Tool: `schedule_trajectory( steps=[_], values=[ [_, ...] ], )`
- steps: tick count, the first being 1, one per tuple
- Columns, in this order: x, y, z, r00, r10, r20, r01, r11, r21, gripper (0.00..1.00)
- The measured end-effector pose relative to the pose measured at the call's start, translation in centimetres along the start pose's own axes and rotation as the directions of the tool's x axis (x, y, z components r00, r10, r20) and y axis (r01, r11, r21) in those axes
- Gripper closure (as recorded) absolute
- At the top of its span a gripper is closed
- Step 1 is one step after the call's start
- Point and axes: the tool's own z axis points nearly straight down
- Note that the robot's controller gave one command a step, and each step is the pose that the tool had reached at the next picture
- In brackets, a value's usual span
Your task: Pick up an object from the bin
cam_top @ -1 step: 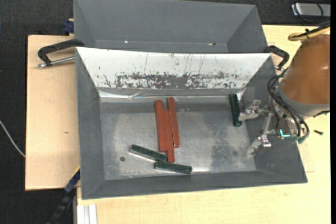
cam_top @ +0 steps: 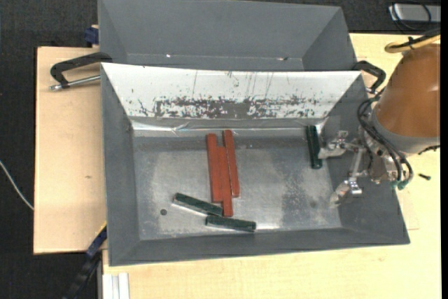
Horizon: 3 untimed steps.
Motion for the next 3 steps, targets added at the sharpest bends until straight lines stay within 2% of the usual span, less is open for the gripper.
schedule_trajectory(
  steps=[1, 2, 3],
  values=[
    [-0.7, 5.1, 0.4, 0.999, 0.048, -0.001, -0.048, 0.999, 0.000, 0.00],
    [-1.0, 10.5, 2.0, 0.998, -0.057, -0.002, 0.057, 0.998, -0.001, 0.00],
    [-1.1, 11.0, 2.3, 0.998, -0.061, -0.002, 0.061, 0.998, -0.002, 0.00]
  ],
)
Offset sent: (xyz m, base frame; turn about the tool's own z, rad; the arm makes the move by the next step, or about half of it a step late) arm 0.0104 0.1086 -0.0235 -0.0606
